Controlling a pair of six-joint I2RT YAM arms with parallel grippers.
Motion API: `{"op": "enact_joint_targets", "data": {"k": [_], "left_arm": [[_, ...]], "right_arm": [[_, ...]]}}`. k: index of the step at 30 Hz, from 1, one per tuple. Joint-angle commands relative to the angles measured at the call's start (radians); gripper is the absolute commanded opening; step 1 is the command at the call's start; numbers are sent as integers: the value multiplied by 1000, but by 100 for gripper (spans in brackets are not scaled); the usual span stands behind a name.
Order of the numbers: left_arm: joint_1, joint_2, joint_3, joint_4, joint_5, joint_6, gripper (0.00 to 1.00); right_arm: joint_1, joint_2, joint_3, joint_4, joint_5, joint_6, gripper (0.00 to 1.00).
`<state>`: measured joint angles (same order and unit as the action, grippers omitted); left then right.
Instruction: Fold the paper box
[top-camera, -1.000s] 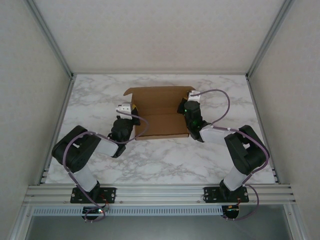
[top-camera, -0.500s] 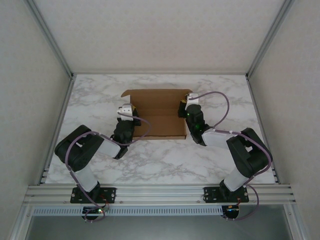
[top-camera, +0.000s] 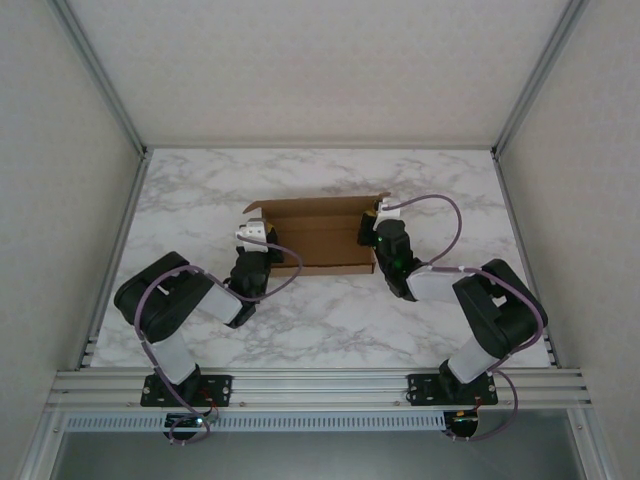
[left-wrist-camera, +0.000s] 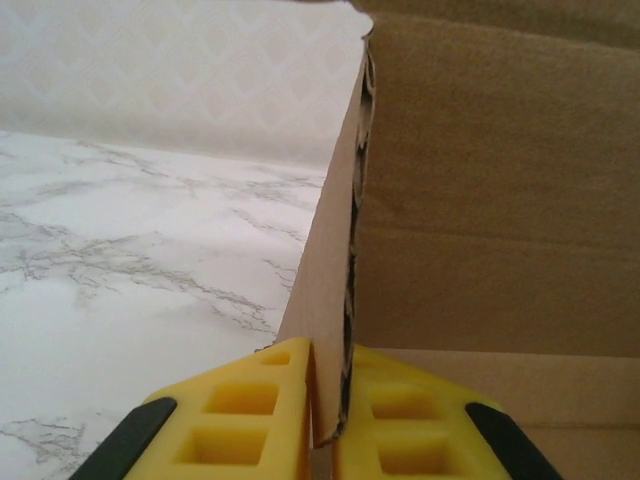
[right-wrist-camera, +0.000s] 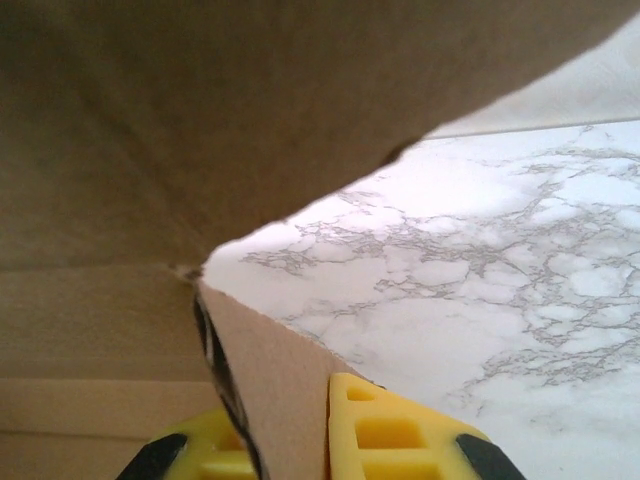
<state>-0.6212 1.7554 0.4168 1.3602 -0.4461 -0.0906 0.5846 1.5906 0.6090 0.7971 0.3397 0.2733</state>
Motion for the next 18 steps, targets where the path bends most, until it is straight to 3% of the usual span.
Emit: {"op": "enact_joint_targets", "data": {"k": [1, 4, 12, 18], "left_arm": [[-20, 37, -15, 18, 14, -2, 13], [-26, 40, -28, 17, -18, -2, 10], [-46, 71, -52, 40, -71, 37, 5], [-45, 87, -46, 50, -78, 88, 3]], "right_arm": [[23, -22, -46, -22, -10, 33, 8], [24, -29, -80, -6, -17, 35, 13], [23, -95, -108, -9, -70, 22, 49], [23, -196, -136, -59, -43, 34, 72]]}}
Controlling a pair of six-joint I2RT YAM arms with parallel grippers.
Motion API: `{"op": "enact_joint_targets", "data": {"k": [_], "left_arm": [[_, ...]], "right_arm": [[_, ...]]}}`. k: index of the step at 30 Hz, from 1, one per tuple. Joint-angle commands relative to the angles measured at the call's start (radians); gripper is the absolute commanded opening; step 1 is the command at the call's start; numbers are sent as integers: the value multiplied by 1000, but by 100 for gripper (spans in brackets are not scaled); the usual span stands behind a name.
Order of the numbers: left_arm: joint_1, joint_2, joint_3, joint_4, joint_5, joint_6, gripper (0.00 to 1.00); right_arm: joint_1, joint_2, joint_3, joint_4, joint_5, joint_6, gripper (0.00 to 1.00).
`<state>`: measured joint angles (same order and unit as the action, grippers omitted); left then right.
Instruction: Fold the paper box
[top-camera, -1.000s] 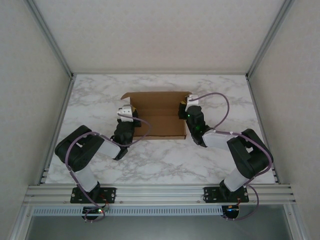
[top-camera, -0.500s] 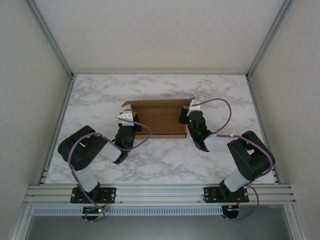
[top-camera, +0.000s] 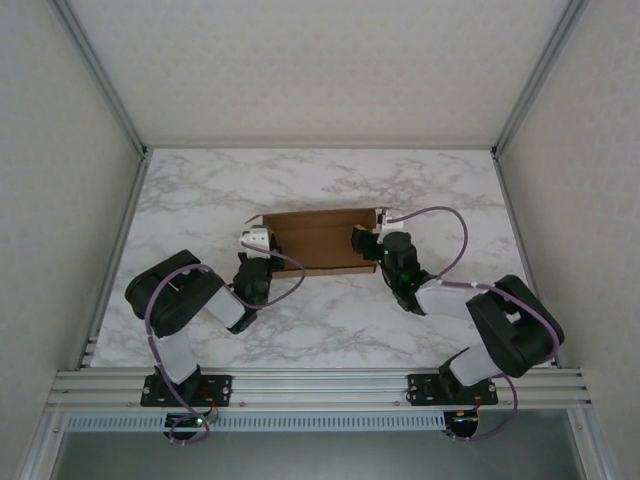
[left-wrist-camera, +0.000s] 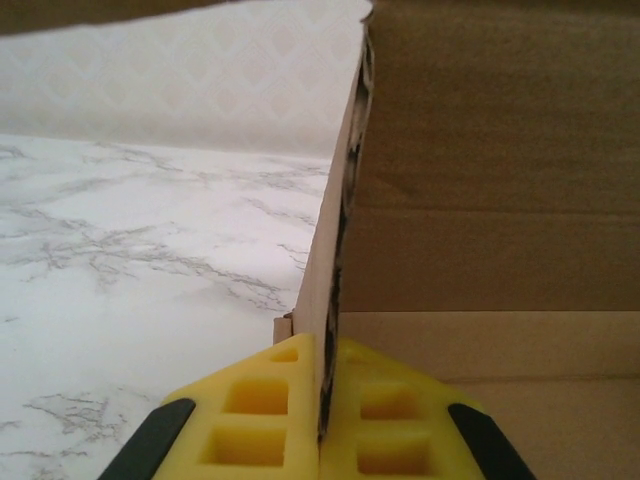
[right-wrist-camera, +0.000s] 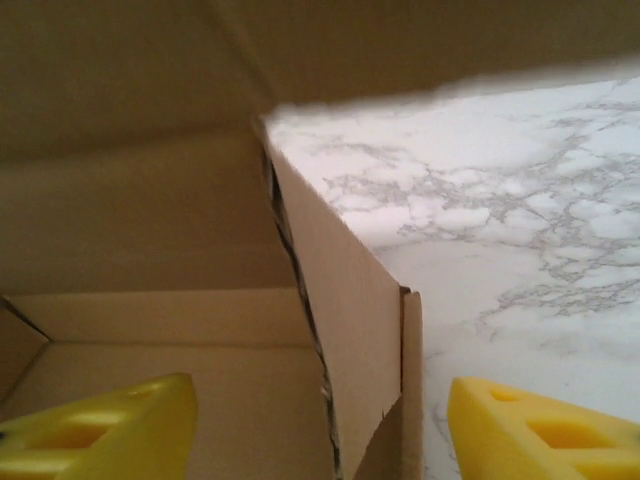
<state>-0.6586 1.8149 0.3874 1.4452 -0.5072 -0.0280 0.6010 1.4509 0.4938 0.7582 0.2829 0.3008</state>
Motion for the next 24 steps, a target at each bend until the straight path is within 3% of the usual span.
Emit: {"op": "enact_joint_targets", "data": {"k": [1, 7, 11, 14, 16, 19, 24], "left_arm": [[-9, 27, -15, -37, -16, 28, 3], [-9, 34, -7, -42, -14, 43, 3], [-9, 35, -4, -46, -3, 52, 2], [-9, 43, 1, -46, 4, 58, 2], [-9, 47, 5, -46, 11, 64, 2], [-9, 52, 14, -52, 17, 73, 4], [-9, 52, 18, -60, 29, 90, 7]], "right_arm": [[7, -74, -25, -40, 13, 11, 73], [7, -231, -152, -110, 69, 97, 79], [5, -497, -134, -384, 43, 79, 76], [5, -646, 8, -683, 28, 85, 62], [6, -681, 71, -762, 12, 58, 56], [5, -660, 184, -834, -18, 133, 48], [8, -381, 531, -1058, -231, 271, 52]]}}
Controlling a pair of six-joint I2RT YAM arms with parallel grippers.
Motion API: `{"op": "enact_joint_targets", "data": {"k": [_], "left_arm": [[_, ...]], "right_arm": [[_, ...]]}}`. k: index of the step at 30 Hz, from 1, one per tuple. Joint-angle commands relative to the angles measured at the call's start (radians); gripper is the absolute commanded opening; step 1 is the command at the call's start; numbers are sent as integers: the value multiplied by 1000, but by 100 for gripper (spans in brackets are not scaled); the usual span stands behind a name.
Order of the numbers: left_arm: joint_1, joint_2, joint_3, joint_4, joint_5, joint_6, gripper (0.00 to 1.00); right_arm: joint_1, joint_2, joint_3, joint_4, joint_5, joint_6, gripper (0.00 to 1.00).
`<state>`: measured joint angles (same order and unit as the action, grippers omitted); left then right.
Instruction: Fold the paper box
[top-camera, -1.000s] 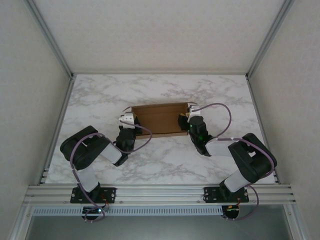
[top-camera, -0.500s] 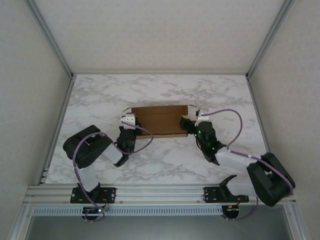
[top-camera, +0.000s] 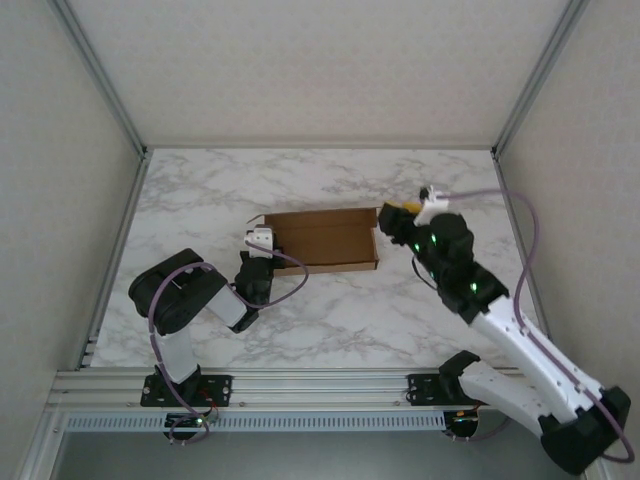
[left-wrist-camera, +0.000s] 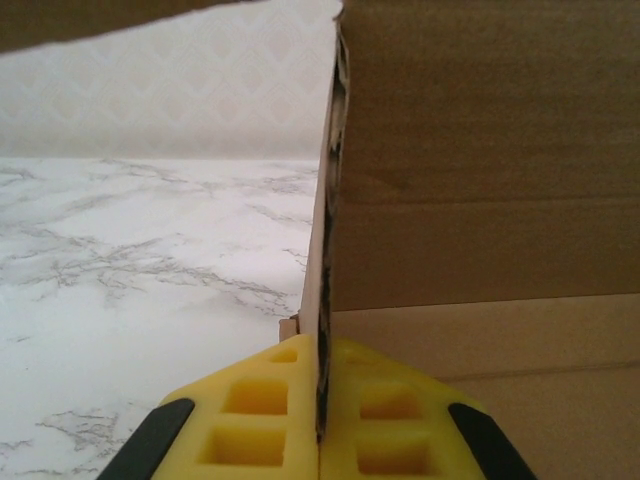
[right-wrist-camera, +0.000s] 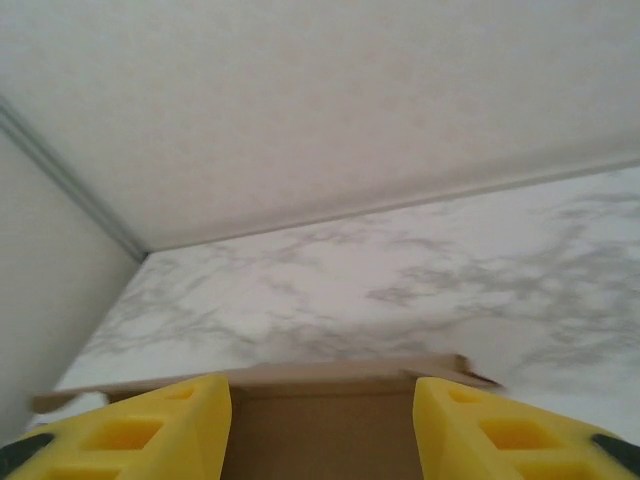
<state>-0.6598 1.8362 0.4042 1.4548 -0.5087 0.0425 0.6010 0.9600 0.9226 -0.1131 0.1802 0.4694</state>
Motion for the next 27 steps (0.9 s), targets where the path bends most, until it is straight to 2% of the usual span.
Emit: {"op": "enact_joint_targets", "data": {"k": [1, 6, 8, 12, 16, 20, 27], "left_arm": [[-8, 30, -1, -71, 36, 25, 8], [-8, 24, 6, -96, 52, 49, 16], [-8, 21, 17, -125, 56, 56, 17], [-8, 8, 20, -153, 66, 45, 23], [-18, -25, 14, -201, 68, 7, 45], [-33, -98, 8, -279, 92, -38, 58], [-70, -235, -5, -441, 200, -82, 63]], "right_arm": [[8, 150, 142, -196, -134, 137, 52], [11, 298, 248, -162, -162, 277, 52], [19, 372, 304, -199, -156, 319, 52], [42, 443, 308, -196, -126, 350, 51], [54, 479, 278, -169, -107, 351, 51], [59, 498, 252, -153, -81, 343, 51], [60, 506, 242, -130, -45, 312, 51]]}}
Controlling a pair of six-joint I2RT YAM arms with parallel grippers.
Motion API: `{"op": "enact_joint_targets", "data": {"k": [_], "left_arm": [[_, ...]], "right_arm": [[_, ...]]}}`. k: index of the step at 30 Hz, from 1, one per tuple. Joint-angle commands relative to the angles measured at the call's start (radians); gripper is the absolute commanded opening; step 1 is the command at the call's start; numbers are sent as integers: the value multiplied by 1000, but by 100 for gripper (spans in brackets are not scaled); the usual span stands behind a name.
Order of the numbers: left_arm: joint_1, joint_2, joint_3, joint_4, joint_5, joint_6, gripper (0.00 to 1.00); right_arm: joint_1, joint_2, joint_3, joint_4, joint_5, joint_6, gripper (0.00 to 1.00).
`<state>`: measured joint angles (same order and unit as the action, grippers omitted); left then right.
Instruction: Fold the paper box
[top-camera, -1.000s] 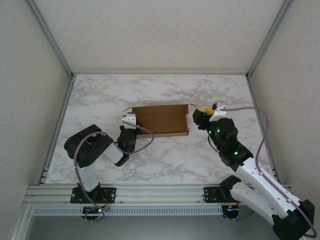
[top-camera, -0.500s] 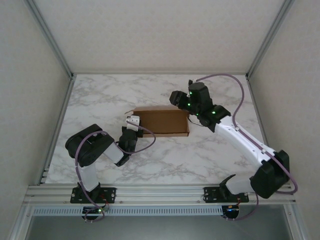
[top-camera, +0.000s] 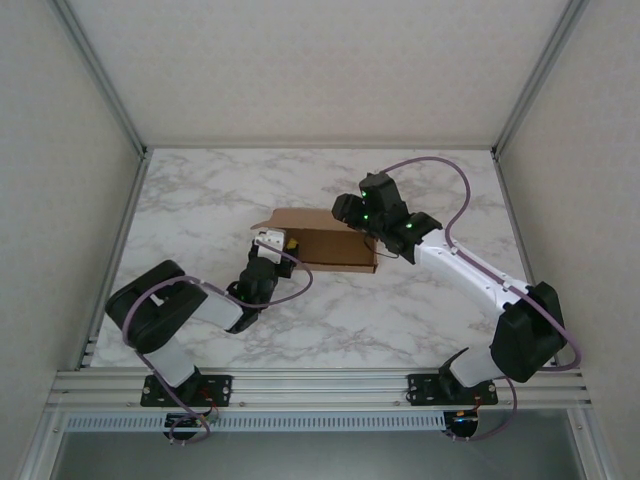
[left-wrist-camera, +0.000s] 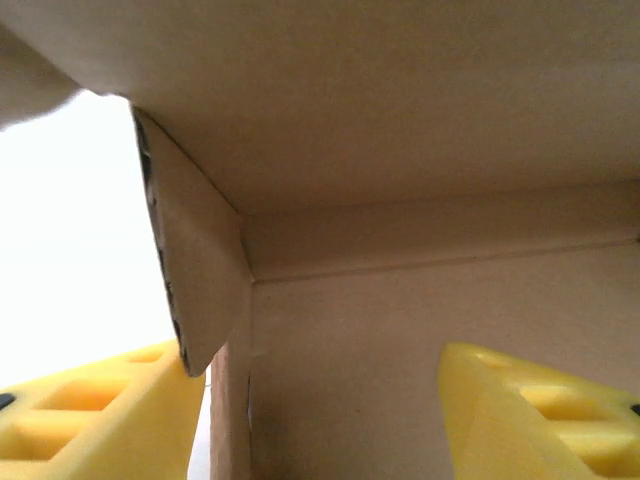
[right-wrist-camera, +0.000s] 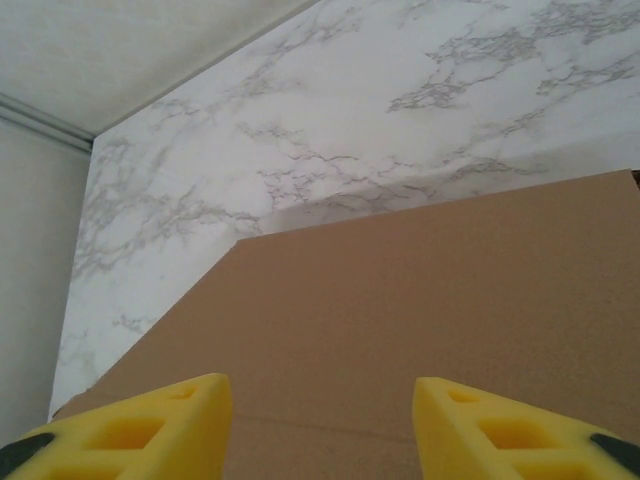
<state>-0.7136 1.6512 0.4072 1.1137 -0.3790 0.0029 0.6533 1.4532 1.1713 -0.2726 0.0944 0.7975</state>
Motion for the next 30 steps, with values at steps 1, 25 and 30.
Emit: {"op": "enact_joint_targets", "data": {"k": [1, 25, 30], "left_arm": [[-20, -69, -10, -131, 81, -54, 63], [-31, -558, 73, -885, 145, -212, 63], [-32, -708, 162, -998, 261, -184, 56]], "right_arm": [[7, 13, -5, 31, 42, -24, 51], [7, -8, 20, -11, 48, -166, 56], [7, -36, -20, -36, 31, -225, 54]]}}
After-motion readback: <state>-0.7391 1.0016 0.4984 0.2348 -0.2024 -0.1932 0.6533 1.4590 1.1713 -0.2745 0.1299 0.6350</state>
